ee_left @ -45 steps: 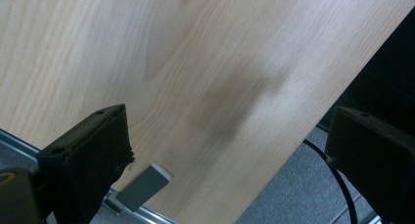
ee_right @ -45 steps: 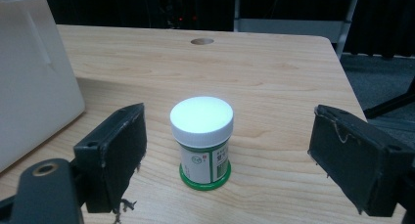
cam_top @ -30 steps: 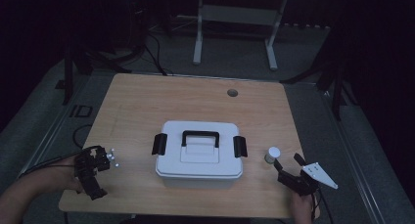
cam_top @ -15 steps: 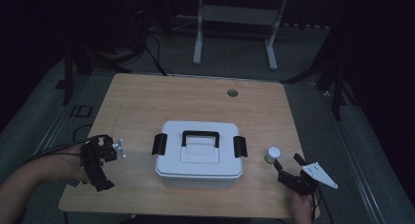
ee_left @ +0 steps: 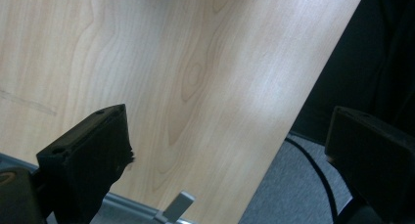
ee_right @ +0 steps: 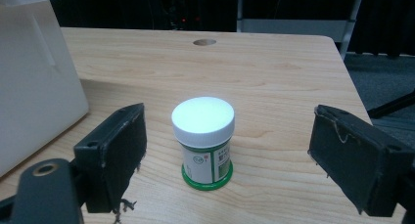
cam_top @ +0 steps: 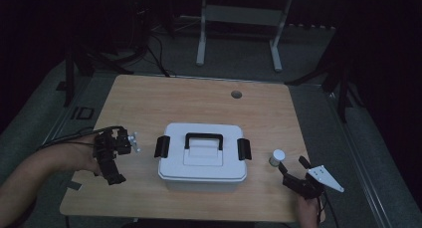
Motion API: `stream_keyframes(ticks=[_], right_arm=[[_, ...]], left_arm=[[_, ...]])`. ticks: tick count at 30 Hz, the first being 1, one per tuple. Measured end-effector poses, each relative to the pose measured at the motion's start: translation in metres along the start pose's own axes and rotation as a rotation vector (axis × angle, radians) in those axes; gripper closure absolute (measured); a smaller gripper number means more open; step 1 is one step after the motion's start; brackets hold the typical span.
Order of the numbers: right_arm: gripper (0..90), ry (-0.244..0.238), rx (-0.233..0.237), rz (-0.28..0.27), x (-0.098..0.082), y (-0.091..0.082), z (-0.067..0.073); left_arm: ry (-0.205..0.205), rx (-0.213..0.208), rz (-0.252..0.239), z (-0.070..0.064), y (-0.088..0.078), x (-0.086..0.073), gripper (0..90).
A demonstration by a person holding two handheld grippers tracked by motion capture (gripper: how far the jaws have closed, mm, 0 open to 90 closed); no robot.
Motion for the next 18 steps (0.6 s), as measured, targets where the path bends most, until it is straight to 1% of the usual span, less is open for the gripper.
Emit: stream_keyframes(ticks=[2, 3, 6, 8, 9, 13, 16, 18], right_arm=[[13.6, -0.001, 0.001, 0.001, 0.000, 0.000, 0.000], [13.6, -0.001, 0.001, 0.001, 0.000, 0.000, 0.000], [13.6, 0.002, 0.004, 0.001, 0.000, 0.000, 0.000], [13.6, 0.007, 0.004, -0.001, 0.000, 0.000, -0.001], [13.6, 0.007, 0.005, -0.001, 0.000, 0.000, -0.001], [13.7, 0.005, 0.005, -0.002, 0.000, 0.000, -0.001], [13.7, 0.010, 0.009, -0.001, 0.000, 0.000, -0.001], [13.6, 0.012, 0.012, -0.003, 0.000, -0.001, -0.001]], left_arm=[[0.010, 0.010, 0.011, 0.001, -0.004, 0.004, 2.6], [0.013, 0.008, 0.011, 0.002, -0.007, 0.007, 2.6], [0.028, 0.026, -0.003, 0.004, -0.014, 0.016, 2.8], [0.044, 0.037, 0.003, 0.005, -0.017, 0.023, 3.9], [0.052, 0.040, -0.002, 0.006, -0.019, 0.027, 3.9], [0.076, 0.039, -0.010, 0.006, -0.027, 0.041, 3.9], [0.093, 0.036, -0.006, 0.007, -0.029, 0.051, 3.9], [0.099, 0.027, -0.009, 0.007, -0.030, 0.057, 3.9]])
Point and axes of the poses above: each handheld gripper's, and its own axes: y roughly forward along the jaws, x roughly out of its top, z roughly to its left, the point moved 4 cm from there along y, roughly forward along the jaws, and after that the axes turned 3 degrees about y, right-handed, at the moved point
